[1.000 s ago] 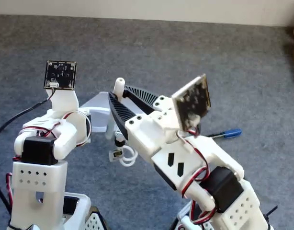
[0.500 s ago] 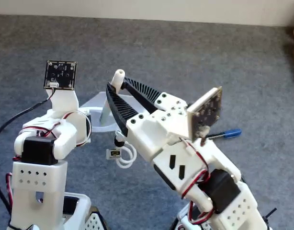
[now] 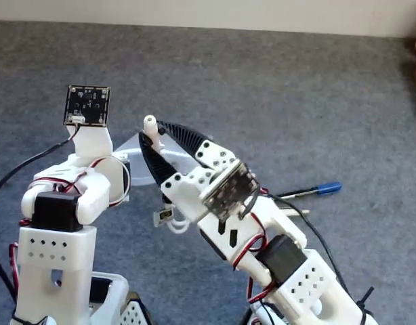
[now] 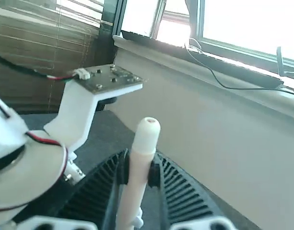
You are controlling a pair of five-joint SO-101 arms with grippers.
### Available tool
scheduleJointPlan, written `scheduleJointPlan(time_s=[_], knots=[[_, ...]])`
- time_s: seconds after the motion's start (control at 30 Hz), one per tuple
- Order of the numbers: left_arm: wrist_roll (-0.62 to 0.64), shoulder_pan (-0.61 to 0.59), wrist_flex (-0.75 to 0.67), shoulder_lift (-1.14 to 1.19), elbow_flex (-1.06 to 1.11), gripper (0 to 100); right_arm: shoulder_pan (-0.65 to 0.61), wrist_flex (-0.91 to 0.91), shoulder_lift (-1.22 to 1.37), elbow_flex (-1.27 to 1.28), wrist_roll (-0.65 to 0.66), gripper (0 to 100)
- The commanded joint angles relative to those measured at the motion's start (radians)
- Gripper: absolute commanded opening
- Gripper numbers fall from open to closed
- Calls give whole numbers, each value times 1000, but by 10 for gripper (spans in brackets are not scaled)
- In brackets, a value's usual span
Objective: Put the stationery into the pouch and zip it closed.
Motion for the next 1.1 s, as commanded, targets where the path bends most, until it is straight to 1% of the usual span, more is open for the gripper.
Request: scheduleJointPlan(time_s=[0.0,0.2,0.4,0.7,0.9,0.97,1.07], knots=[[11,-16,-20,8,-2,17,-4,-28,-8,18,66,4],[9,-16,-21,8,-2,17,-4,-25,-8,59,126,4],[9,-16,-23,8,-2,17,-4,-25,-8,125,256,4],[9,-16,-23,8,-2,17,-4,-25,-8,196,416,4],[9,-16,-23,8,-2,17,-4,-25,-10,199,425,5],[9,-16,-23,8,-2,17,-2,-24,-10,199,425,33],[8,-16,-23,8,-2,17,-2,-8,-10,199,423,136]])
